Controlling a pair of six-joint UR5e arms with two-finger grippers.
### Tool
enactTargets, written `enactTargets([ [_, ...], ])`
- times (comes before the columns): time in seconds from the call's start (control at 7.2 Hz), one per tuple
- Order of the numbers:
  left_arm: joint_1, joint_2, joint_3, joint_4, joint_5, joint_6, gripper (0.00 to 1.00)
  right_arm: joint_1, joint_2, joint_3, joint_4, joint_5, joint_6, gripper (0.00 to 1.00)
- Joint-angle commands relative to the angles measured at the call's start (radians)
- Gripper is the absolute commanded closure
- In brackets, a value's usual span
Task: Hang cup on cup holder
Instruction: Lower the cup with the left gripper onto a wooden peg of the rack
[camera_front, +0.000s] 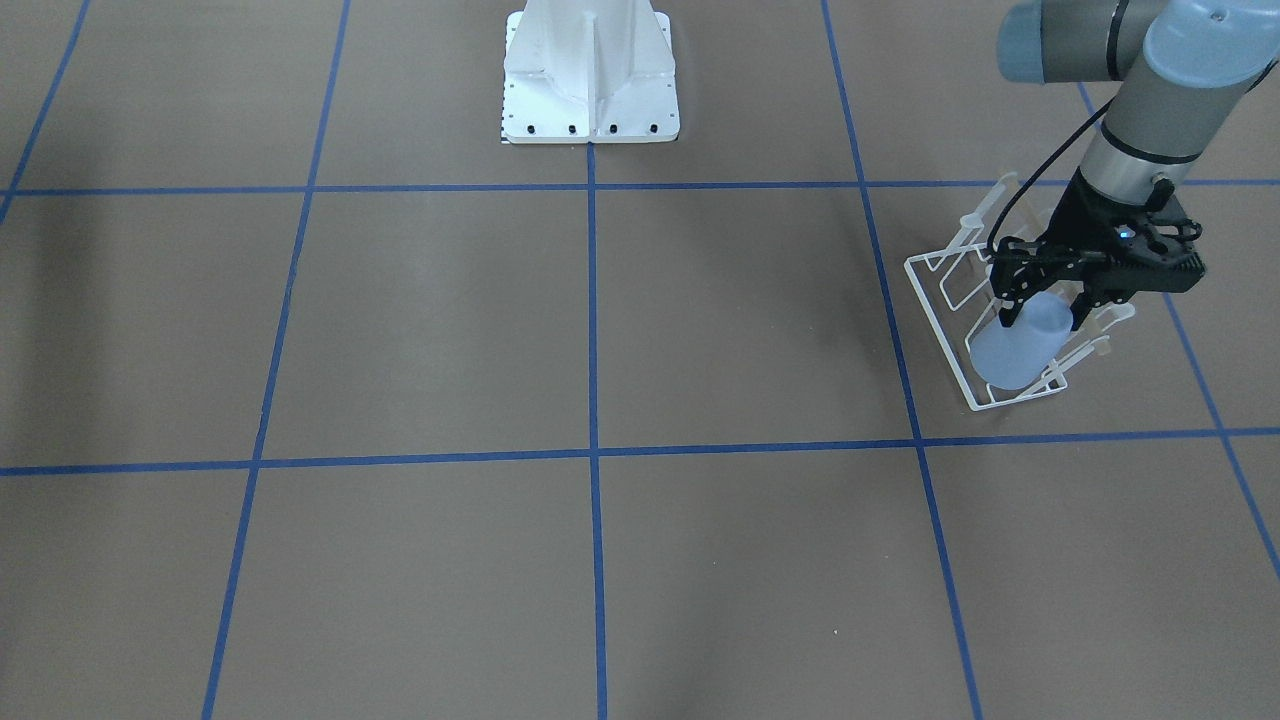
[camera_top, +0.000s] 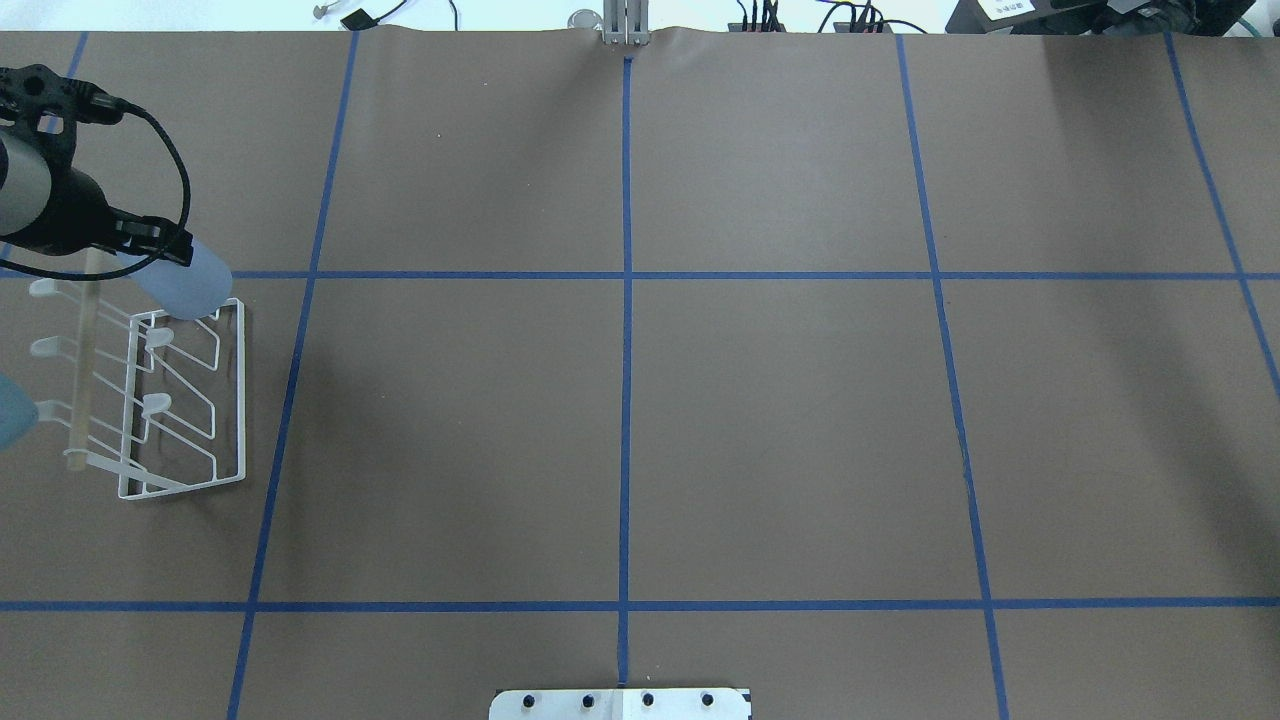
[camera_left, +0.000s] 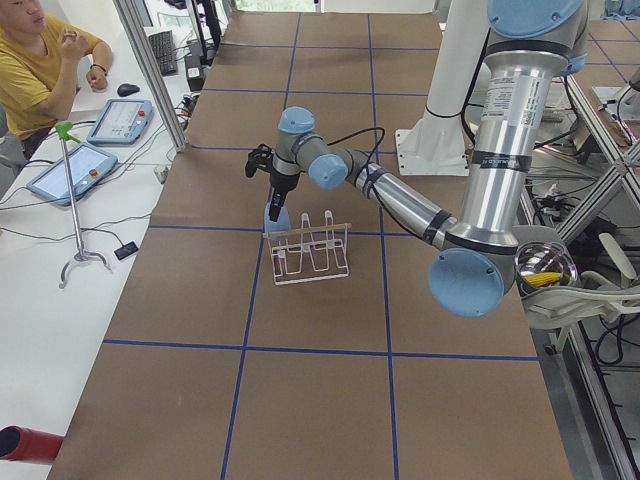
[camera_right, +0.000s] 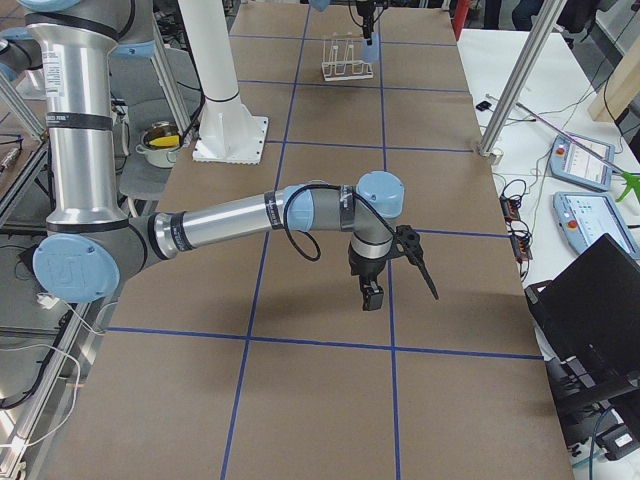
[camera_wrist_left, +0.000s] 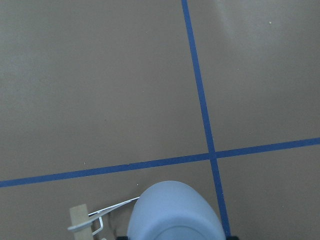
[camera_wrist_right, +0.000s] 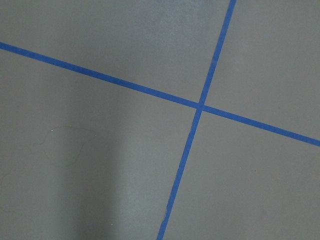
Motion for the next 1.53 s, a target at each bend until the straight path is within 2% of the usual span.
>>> enactTargets([
  [0.0,0.02,0.002,0.019,-0.003,0.004,0.0,1.0,0.0,0.0,0.0,0.0,0.0,0.0,0.0],
  [0.14,0.028,0.0,0.03,-0.008,0.008,0.0,1.0,0.0,0.0,-0.002,0.0,0.0,0.0,0.0],
  [0.28,0.031,0.0,0.036,-0.011,0.011,0.0,0.85,0.0,0.0,-0.002,0.0,0.0,0.001,0.0],
  [0.42,0.033,0.0,0.036,-0.011,0.008,0.002,0.57,0.0,0.0,-0.002,0.0,0.0,0.001,0.0],
  [0.56,0.033,0.0,0.036,-0.011,0.011,0.008,0.16,0.0,-0.002,-0.003,0.0,0.0,0.0,0.0],
  [0.69,0.033,0.0,0.036,-0.011,0.012,0.011,0.02,0.0,-0.003,-0.002,0.0,0.0,-0.003,0.0],
  [1.11,0.024,0.0,0.011,-0.002,0.001,0.026,0.02,0.0,-0.011,-0.009,0.0,0.0,-0.008,0.0],
  [1.39,-0.091,0.003,0.017,0.053,-0.036,0.226,0.02,0.002,-0.024,-0.008,0.0,-0.008,-0.002,0.0],
])
